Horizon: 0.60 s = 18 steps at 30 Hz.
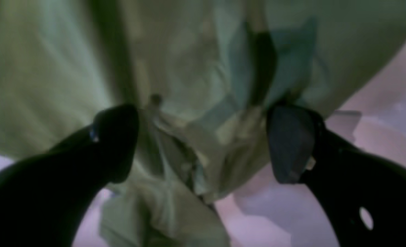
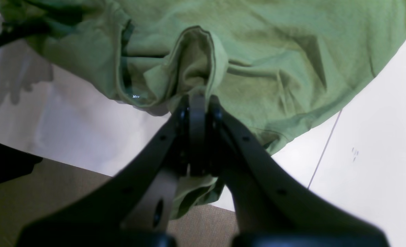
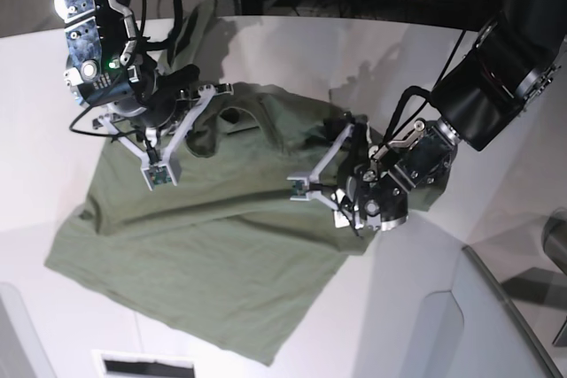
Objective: Layout the t-shirt on the table in an organized manner, then fold the t-shirt properly
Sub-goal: 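Grasp the bunched fabric with the left gripper and drag it toward the right gripper, then lift the t-shirt high with the left gripper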
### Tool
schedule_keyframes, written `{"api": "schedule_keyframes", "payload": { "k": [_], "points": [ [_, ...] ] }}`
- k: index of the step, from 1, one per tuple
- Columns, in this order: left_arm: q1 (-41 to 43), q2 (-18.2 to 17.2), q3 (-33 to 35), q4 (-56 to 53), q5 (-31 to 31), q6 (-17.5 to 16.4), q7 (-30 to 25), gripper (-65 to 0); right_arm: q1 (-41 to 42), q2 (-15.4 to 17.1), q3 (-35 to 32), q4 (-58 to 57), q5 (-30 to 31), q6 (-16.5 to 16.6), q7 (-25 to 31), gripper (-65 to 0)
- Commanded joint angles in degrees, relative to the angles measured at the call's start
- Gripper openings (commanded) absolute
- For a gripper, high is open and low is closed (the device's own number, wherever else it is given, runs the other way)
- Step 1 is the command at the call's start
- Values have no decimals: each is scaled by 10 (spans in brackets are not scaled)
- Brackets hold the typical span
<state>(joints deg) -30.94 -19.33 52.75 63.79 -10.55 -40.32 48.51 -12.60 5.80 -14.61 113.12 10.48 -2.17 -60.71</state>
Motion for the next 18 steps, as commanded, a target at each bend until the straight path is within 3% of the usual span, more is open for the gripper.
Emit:
{"api": "schedule_keyframes", "payload": {
  "k": [1, 5, 18],
  "points": [
    [-21, 0, -5, 10, 0, 3, -1, -107, 5, 1, 1, 9, 2, -2, 10, -650],
    [-37, 1, -3, 3, 0, 3, -1, -202, 5, 1, 1, 9, 2, -2, 10, -650],
    [-40, 19, -4, -45, -1, 3, -2, -209, 6, 1, 1, 9, 2, -2, 10, -650]
  ]
}}
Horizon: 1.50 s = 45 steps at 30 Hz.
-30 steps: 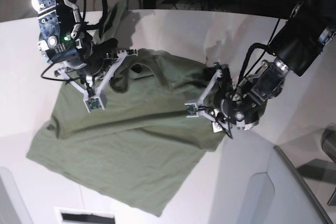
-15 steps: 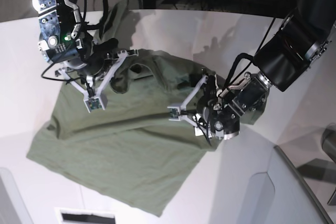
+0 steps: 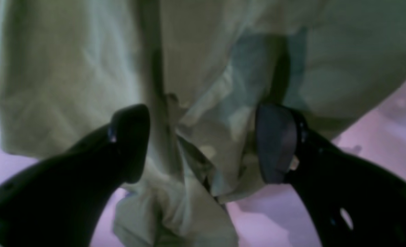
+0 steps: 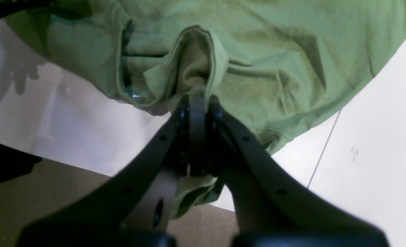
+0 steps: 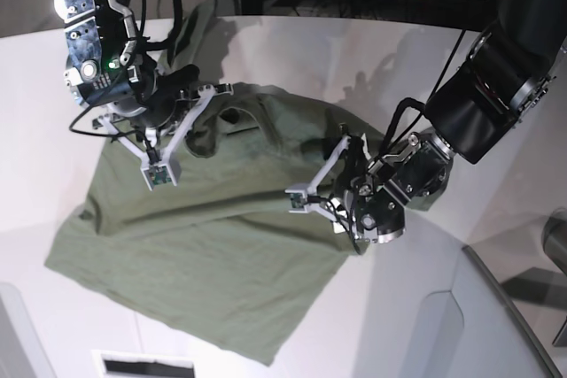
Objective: Layout the t-shirt on the table in an organized manner, then fold the t-shirt properly
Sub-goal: 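Lift the t-shirt high with the left gripper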
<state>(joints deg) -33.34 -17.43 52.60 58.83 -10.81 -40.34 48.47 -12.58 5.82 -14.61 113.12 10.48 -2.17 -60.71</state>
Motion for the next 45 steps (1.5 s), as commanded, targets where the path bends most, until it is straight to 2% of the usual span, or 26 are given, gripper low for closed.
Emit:
{"api": "schedule_keyframes", "payload": {
  "k": [1, 10, 12, 13, 15, 17, 19, 22, 23, 26, 28, 32, 34, 37, 39, 42, 45],
  "points": [
    [-16, 8, -3, -8, 1, 3, -2, -212, 6, 1, 1, 9, 2, -2, 10, -650],
    [-10, 28, -1, -47, 1, 3, -5, -235, 6, 1, 1, 9, 2, -2, 10, -650],
    [-10, 31, 0, -48, 1, 3, -5, -306, 6, 1, 1, 9, 2, -2, 10, -650],
    [-9, 32, 0, -47, 1, 3, -5, -364, 6, 1, 1, 9, 2, -2, 10, -650],
    [-9, 35, 0, -44, 1, 3, -5, -494, 6, 1, 1, 9, 2, -2, 10, -650],
    [-12, 36, 0, -40, 1, 3, -5, -650, 6, 2, 1, 9, 2, -2, 10, -650],
    [-16, 29, -6, -17, 2, 3, -4, -650, 11, 3, 1, 9, 2, -2, 10, -650],
    [-33, -2, -24, 60, 2, 3, -1, -650, 22, 5, -1, 9, 2, -2, 10, -650],
    [-36, -11, -43, 84, 2, 3, 2, -650, 30, 6, -4, 9, 2, -2, 5, -650],
    [-42, -31, -158, 160, 6, 3, 64, -650, 52, 13, -27, 17, 2, -2, -4, -650],
    [-46, -53, -219, 228, 8, 3, 92, -650, 73, 19, -71, 29, 2, -2, -25, -650],
    [-50, -129, -235, 347, 8, 3, 131, -650, 120, 17, -200, 28, 2, -2, -31, -650],
    [-65, -167, -249, 383, 8, 3, 134, -650, 143, 16, -273, 27, 2, -2, -31, -650],
    [-80, -212, -317, 399, 7, 3, 134, -650, 186, 7, -364, 29, 2, -2, -31, -650],
    [-102, -227, -380, 399, 8, 3, 134, -650, 221, 4, -413, 30, 2, -2, -31, -650],
    [-143, -231, -449, 393, 8, 3, 134, -650, 271, -4, -469, 30, 2, -1, -24, -650],
    [-191, -241, -443, 370, 9, 3, 132, -650, 313, -39, -486, 30, 2, 1, -15, -650]
  ]
}}
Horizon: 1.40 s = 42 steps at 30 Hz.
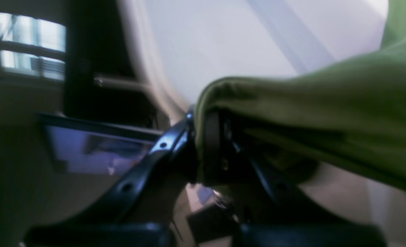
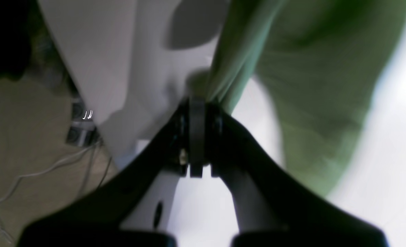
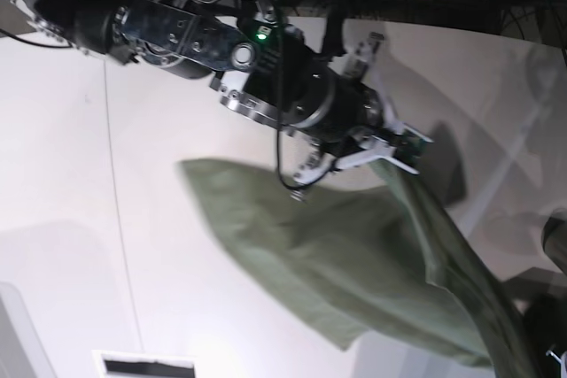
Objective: Layout the t-shirt on the table in an organized manner, then fold the t-shirt properly
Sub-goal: 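Lift the t-shirt high with the left gripper, then lower the shirt onto the table and grasp its edges with both grippers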
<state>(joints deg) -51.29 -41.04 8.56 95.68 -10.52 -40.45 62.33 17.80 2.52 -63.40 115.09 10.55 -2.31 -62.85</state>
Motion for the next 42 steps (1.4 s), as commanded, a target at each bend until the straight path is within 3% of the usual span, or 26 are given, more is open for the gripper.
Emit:
{"api": "schedule_keyframes", "payload": {
  "k": [1, 5, 8, 10, 13, 16, 20, 22, 25, 26, 29, 31, 34, 36, 42],
  "points": [
    [-25, -6, 18, -9, 10, 4, -7, -650, 25, -19, 1, 10, 1, 2, 5, -650],
    [-60, 14, 142, -27, 65, 4, -8, -650, 75, -41, 3, 9, 1, 2, 3, -650],
    [-73, 86, 177, -67, 130, 4, -13, -650, 81, -39, 58, 9, 1, 2, 3, -650],
    [-84, 145, 178, -107, 176, 4, -49, -650, 63, -31, 138, 9, 1, 1, 5, -650],
    [-109, 250, 179, -202, 249, 4, -118, -650, 40, 30, 307, 6, 5, -11, 8, -650],
    [-123, 366, 179, -320, 303, 4, -179, -650, 10, 84, 458, 1, 15, -72, 8, -650],
    [-138, 495, 180, -490, 360, 14, -319, -650, -43, 98, 666, -10, 143, -146, 12, -650],
    [-158, 500, 199, -585, 361, 49, -407, -650, -60, 96, 715, -26, 193, -157, 32, -650],
    [-172, 500, 350, -675, 267, 133, -530, -650, -85, 82, 734, -36, 203, -157, 32, -650],
    [-173, 500, 397, -692, 217, 170, -537, -614, -92, 80, 735, -38, 203, -157, 28, -650],
    [-182, 500, 487, -730, 79, 251, -542, -354, -98, 72, 733, -47, 199, -157, 38, -630],
    [-185, 500, 525, -732, 9, 263, -542, -247, -98, 55, 735, -48, 200, -157, 43, -554],
    [-187, 500, 545, -711, -44, 263, -541, -25, -109, 46, 730, -44, 200, -157, 41, -329],
    [-187, 500, 540, -700, -44, 264, -542, 0, -114, 34, 729, -37, 199, -157, 54, -201],
    [-195, 500, 474, -683, -42, 264, -537, 0, -119, 34, 714, -38, 202, -154, 66, -261]
  ]
}}
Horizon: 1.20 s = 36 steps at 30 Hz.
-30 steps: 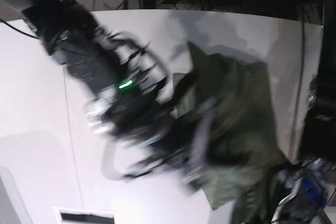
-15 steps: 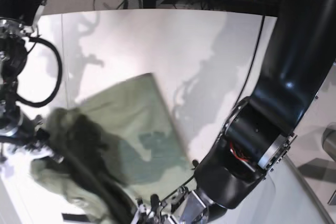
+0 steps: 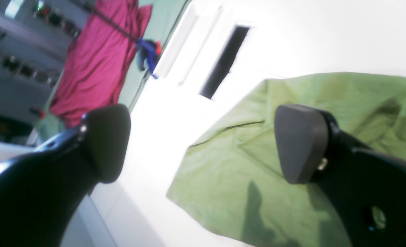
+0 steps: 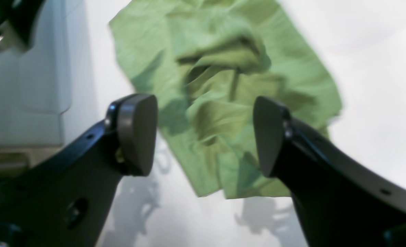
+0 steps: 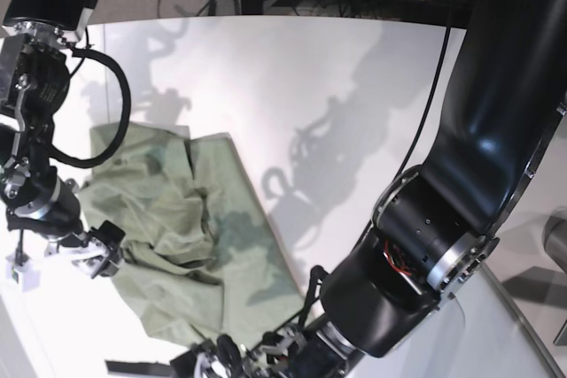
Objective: Layout the t-shirt on the table in an organized manner, then fold the t-shirt properly
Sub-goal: 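Lower the shirt onto the table and grasp its edges with both grippers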
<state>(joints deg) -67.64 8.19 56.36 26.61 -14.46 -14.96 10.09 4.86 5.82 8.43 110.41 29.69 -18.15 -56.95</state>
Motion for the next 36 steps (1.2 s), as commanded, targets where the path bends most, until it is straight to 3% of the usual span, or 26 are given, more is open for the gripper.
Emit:
{"api": "schedule_keyframes", "payload": {
  "k": [1, 4, 7, 12, 15, 20, 22, 26, 29, 36],
  "points": [
    [-34, 8, -13, 8, -3, 9, -13, 0, 11, 3, -24, 7, 9, 4, 7, -264],
    [-39, -5, -21, 8, -2, 9, -5, 0, 12, 32, -91, -13, 8, 4, 7, -263],
    [-33, -36, -26, -9, -6, 9, 62, 0, 16, 44, -141, -58, 8, 4, 13, -264],
    [59, -72, -73, -5, -6, 7, 84, 0, 34, 51, -180, -136, -11, 4, 27, -264],
    [111, -70, -109, -3, -4, 7, 83, 0, 45, 49, -217, -173, -46, 4, 43, -263],
    [175, -35, -133, -3, -4, 7, 79, 0, 56, 45, -237, -227, -55, 4, 44, -269],
    [195, -23, -146, -3, -3, 9, 77, 0, 56, 47, -236, -227, -55, 4, 44, -311],
    [225, -16, -133, -18, -3, 13, 12, 0, 55, 47, -219, -227, -52, 4, 42, -519],
    [234, -5, -122, -53, -3, 36, -23, 0, 34, 43, -178, -210, -52, 4, 45, -641],
    [235, -1, -119, -89, -2, 36, -49, 0, 0, 45, -160, -141, -54, 4, 45, -650]
  ]
}}
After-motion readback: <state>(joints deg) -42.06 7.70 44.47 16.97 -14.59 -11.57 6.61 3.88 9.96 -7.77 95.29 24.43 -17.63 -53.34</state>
